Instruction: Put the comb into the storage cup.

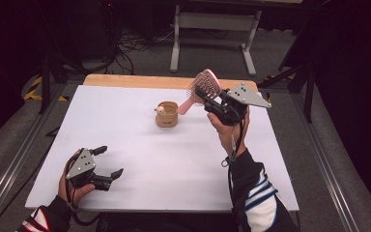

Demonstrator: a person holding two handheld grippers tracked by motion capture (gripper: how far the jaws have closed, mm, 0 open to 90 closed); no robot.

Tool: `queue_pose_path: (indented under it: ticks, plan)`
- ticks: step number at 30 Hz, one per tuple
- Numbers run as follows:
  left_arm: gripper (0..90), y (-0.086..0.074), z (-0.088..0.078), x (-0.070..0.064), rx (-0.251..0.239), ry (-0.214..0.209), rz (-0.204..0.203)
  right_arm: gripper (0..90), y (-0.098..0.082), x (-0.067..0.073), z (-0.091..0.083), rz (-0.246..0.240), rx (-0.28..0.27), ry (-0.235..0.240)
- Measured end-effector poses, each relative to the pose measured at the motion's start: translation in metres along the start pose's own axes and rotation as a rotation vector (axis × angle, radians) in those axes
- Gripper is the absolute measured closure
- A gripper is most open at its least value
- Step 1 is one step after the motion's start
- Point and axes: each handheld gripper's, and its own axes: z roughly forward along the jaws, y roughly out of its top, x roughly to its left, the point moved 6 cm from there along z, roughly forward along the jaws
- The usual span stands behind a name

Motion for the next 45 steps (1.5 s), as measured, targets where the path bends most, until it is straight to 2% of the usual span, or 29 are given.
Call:
queue_pose_path:
  ticks: [11, 18, 31, 34, 38, 45]
  plan:
    - [5.2, 0.000, 0.000, 0.000, 0.000, -0.004, 0.001, 63.2, 0.000, 0.002, 0.013, -0.010, 0.007, -0.001]
    - [5.2, 0.000, 0.000, 0.000, 0.003, -0.008, 0.001, 63.2, -0.003, 0.002, 0.022, 0.000, 0.014, -0.003]
    - [5.2, 0.000, 0.001, 0.000, 0.001, -0.014, 0.004, 63.2, -0.014, 0.006, 0.050, 0.006, 0.040, 0.001]
    - [5.1, 0.000, 0.001, 0.001, 0.001, -0.012, 0.005, 63.2, -0.018, 0.007, 0.059, 0.001, 0.053, -0.004]
    - [5.1, 0.000, 0.000, 0.001, 0.001, -0.013, 0.003, 63.3, -0.022, 0.005, 0.064, 0.022, 0.059, -0.011]
    - [5.1, 0.001, -0.001, 0.001, 0.000, -0.014, 0.003, 63.2, -0.031, 0.003, 0.074, 0.021, 0.082, -0.041]
